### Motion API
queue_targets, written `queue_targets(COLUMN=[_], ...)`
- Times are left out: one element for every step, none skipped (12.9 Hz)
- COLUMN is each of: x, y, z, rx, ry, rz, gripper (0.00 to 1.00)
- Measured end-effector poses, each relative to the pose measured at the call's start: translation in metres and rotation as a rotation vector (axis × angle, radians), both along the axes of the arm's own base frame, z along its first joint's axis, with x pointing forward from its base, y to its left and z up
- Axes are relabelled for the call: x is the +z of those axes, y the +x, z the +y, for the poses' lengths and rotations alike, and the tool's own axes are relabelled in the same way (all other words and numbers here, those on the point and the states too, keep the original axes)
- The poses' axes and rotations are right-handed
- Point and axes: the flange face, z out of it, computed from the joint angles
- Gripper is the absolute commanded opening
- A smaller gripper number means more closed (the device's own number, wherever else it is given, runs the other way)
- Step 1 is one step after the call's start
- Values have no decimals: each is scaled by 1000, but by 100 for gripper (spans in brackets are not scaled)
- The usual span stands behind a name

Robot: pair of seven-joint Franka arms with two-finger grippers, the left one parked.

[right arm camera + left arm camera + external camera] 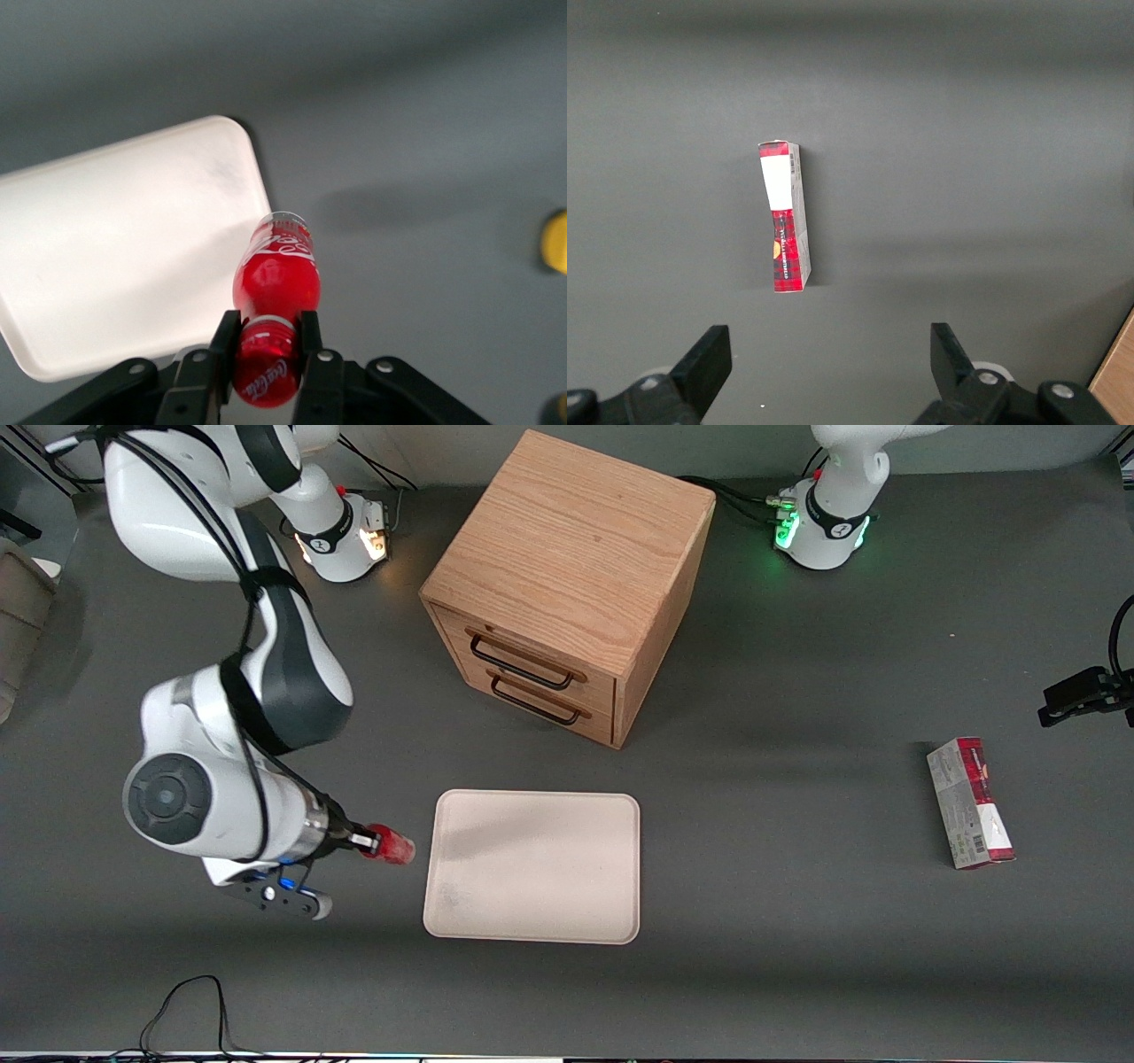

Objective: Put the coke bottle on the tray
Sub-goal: 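Lift the bottle and carry it toward the cream tray, then lower the bottle onto the tray's edge with the right gripper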

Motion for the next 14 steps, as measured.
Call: queue_targets(x=[-12,-23,-31,-36,-38,-41,-45,-51,-57,-63,-70,-75,-79,-83], y=[4,6,7,7,8,9,9,10,12,14,15,16,17,17], z=[9,16,21,24,26,27,28,29,29,30,30,31,31,31], rx=[-19,-32,-37,-38,-39,-40,-41,-43,-44,-48,-59,-68,-72,-74], ry=[5,7,8,9,9,10,11,11,11,12,11,11,11,10], rz=[-16,-25,-27,-30,-31,-33,-34,-35,-36,-41,-40,-41,-41,-41], gripper=[0,0,0,0,0,0,0,0,0,0,0,0,0,0])
